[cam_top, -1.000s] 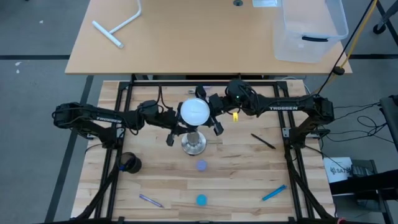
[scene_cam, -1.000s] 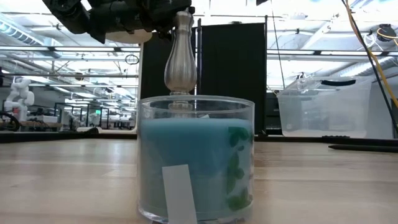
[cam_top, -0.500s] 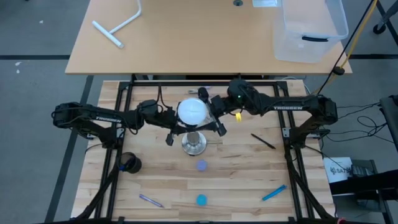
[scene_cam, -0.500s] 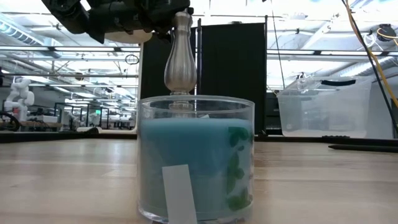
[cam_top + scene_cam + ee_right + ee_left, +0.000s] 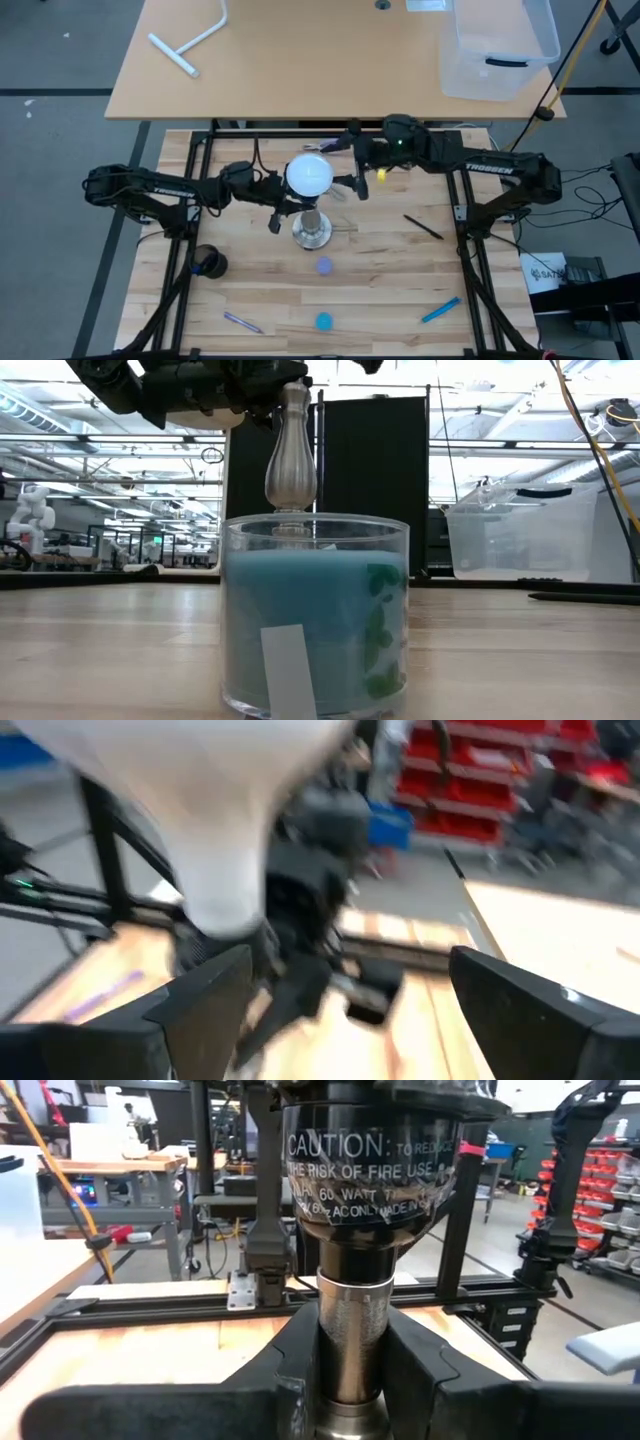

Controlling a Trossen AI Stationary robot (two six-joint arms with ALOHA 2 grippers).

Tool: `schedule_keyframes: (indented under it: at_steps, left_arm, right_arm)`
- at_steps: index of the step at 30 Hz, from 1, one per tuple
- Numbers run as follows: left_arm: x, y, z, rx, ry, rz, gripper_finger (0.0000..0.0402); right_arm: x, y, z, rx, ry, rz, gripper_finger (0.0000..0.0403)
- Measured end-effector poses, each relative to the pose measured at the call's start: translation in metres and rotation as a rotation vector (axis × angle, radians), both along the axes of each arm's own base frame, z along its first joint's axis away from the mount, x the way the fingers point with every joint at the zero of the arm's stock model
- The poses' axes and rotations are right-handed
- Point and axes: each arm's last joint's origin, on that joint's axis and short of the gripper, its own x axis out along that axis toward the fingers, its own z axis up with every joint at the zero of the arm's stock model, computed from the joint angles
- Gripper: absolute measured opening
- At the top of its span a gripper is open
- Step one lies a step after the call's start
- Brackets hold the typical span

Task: Screw lightbulb
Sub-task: Remove the lightbulb from the silver lamp socket

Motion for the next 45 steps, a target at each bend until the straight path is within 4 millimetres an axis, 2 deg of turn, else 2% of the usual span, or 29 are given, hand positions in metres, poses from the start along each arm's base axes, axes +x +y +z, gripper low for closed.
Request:
schedule_keyframes:
  at_steps: [9,14,18,23,30,35,45]
  left_arm:
    - [0.000,0.001,0.000,0.000,0.002,0.054,0.0075]
    - [0.000,0.001,0.000,0.003,0.002,0.067,0.0075]
    - [0.001,0.002,0.000,0.006,0.002,0.087,0.0075]
    - [0.001,0.002,0.000,0.013,0.001,0.090,0.0075]
    - [0.001,0.003,0.000,0.010,0.000,0.118,0.0075]
    - [0.001,0.005,0.000,0.007,-0.002,0.176,0.0075]
    - [0.001,0.007,0.002,-0.014,-0.017,0.260,0.0075]
  right_arm:
    - [0.001,0.030,-0.020,-0.011,0.220,-0.227,0.0333]
    - [-0.003,0.050,-0.034,-0.034,0.332,-0.395,0.0317]
    - [-0.003,0.066,-0.061,-0.023,0.341,-0.470,0.0312]
    - [-0.004,0.081,-0.099,-0.011,0.233,-0.573,0.0312]
    - [-0.016,0.097,-0.132,0.073,-0.075,-0.504,0.0311]
    - [-0.018,0.103,-0.125,0.062,-0.243,-0.479,0.0311]
    - [0.004,0.111,-0.095,-0.088,-0.403,-0.489,0.0311]
